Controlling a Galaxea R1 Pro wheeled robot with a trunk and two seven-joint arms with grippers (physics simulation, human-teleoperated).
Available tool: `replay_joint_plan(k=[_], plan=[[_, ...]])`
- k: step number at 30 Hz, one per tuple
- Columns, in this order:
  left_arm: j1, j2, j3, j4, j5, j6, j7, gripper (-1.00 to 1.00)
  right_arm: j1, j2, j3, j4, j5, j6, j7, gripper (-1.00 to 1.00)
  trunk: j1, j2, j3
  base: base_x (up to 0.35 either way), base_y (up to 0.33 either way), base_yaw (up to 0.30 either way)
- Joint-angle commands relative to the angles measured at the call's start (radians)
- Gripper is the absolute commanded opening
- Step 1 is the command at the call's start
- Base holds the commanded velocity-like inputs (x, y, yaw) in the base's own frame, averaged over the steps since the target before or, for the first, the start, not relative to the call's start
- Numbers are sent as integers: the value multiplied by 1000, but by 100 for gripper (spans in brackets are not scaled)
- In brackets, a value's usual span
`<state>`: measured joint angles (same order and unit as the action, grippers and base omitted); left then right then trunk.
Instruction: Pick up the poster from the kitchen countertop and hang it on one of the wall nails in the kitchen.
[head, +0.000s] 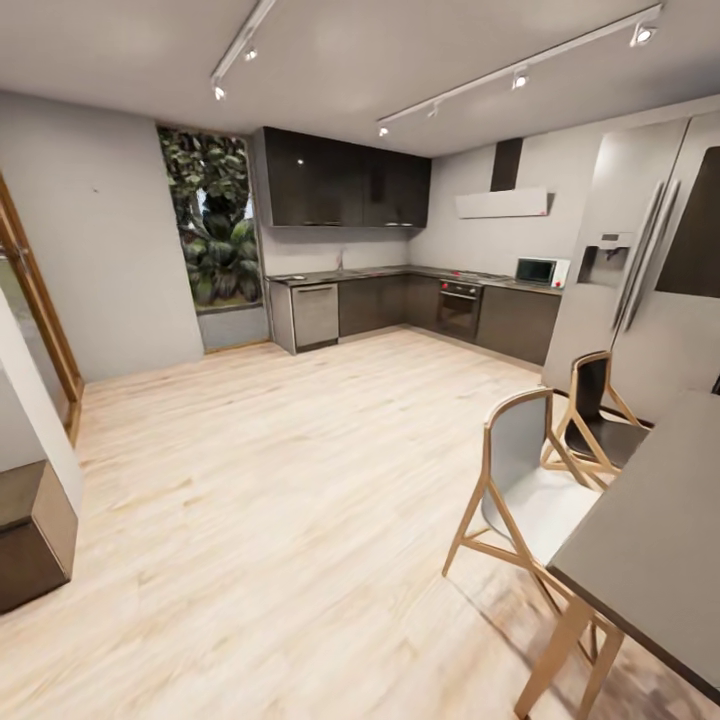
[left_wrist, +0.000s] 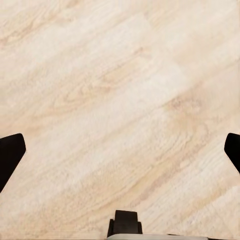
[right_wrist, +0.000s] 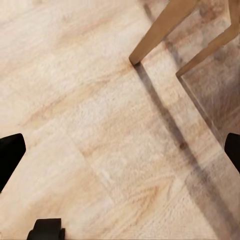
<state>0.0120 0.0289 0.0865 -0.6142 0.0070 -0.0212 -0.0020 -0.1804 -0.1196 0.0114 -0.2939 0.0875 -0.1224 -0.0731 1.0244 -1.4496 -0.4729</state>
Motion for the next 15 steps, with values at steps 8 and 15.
replay_joint_plan(k=[8,15], plan=[[0,-1,4,-1,1,-2,0,100,-1,0,1,1,9,-2,-5,100,1,0,-1,339,33,0],[0,-1,4,-1,1,-2,0,100,-1,0,1,1,9,-2,-5,100,1,0,-1,341,4,0]])
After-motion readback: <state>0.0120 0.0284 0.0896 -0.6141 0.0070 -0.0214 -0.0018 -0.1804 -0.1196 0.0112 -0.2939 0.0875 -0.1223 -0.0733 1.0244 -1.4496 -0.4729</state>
